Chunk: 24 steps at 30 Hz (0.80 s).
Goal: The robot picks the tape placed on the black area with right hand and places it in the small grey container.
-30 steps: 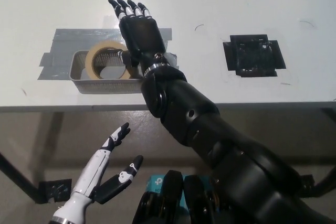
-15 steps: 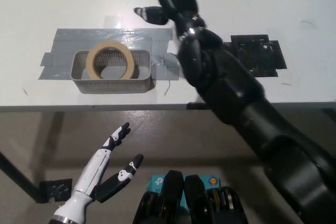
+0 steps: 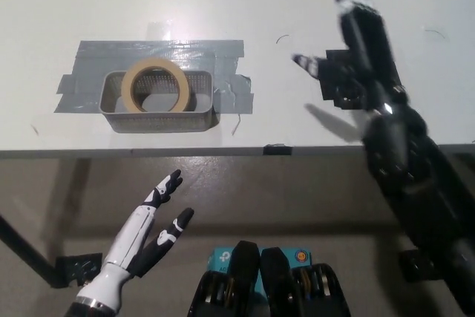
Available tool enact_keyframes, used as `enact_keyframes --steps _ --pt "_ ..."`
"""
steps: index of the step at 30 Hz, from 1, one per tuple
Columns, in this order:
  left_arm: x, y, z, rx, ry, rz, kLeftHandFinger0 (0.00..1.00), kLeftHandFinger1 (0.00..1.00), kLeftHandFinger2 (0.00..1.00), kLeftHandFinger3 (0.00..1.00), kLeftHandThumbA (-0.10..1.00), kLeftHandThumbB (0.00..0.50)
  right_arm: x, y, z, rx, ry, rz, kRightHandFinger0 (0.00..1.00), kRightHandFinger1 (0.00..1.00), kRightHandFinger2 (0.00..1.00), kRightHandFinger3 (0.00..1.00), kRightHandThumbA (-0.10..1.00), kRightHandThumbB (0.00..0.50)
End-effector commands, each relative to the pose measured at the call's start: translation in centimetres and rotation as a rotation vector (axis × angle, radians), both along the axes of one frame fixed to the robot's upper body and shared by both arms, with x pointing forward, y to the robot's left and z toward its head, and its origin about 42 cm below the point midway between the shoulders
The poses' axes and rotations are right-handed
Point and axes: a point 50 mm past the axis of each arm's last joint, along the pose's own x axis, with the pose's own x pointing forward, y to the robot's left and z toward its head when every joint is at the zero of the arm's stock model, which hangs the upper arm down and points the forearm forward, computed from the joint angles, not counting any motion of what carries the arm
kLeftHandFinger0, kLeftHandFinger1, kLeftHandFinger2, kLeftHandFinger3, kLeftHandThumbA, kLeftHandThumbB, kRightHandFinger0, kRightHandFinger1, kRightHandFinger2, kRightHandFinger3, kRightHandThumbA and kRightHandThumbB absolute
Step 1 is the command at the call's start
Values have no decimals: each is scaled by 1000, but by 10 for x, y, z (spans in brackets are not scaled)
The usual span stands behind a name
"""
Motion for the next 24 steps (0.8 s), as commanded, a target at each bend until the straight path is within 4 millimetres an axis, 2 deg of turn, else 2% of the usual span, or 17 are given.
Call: enact_keyframes --steps 1,3,5,8,9,10,11,12,16,19,22,24 --pt "33 13 36 -129 -116 80 1000 1000 1000 1000 934 145 -151 -61 119 246 -357 327 1000 1000 1000 1000 1000 310" --pt "34 17 36 -136 -117 86 1000 1000 1000 1000 933 137 -161 -57 100 289 -333 334 1000 1000 1000 1000 1000 299" --pt "32 21 35 -134 -114 90 1000 1000 1000 1000 951 155 -167 -52 69 312 -280 319 1000 1000 1000 1000 1000 271" --pt "30 23 33 -143 -111 82 1000 1000 1000 1000 942 148 -165 -49 25 362 -165 278 1000 1000 1000 1000 1000 245" --pt "29 23 32 -145 -107 85 1000 1000 1000 1000 941 149 -162 -49 2 383 -108 238 1000 1000 1000 1000 1000 243" --pt "28 23 31 -146 -105 87 1000 1000 1000 1000 938 148 -161 -49 -11 405 -72 220 1000 1000 1000 1000 1000 232" --pt "26 23 30 -147 -101 87 1000 1000 1000 1000 937 146 -163 -49 -15 412 -61 216 1000 1000 1000 1000 1000 230" --pt "25 24 29 -152 -95 88 1000 1000 1000 1000 927 146 -156 -49 -40 471 25 212 1000 1000 1000 1000 1000 203" --pt "19 27 25 -145 -84 92 1000 1000 1000 1000 930 139 -150 -53 -87 537 181 172 1000 1000 1000 1000 996 186" --pt "15 29 22 -149 -73 98 1000 1000 1000 1000 923 128 -146 -59 -112 563 261 138 1000 1000 1000 1000 1000 177" --pt "10 31 20 -147 -69 110 1000 1000 1000 1000 919 140 -144 -56 -119 605 297 154 1000 1000 1000 1000 991 207" --pt "6 32 18 -156 -60 115 1000 1000 1000 1000 920 144 -145 -53 -124 591 311 163 1000 1000 1000 1000 983 182"
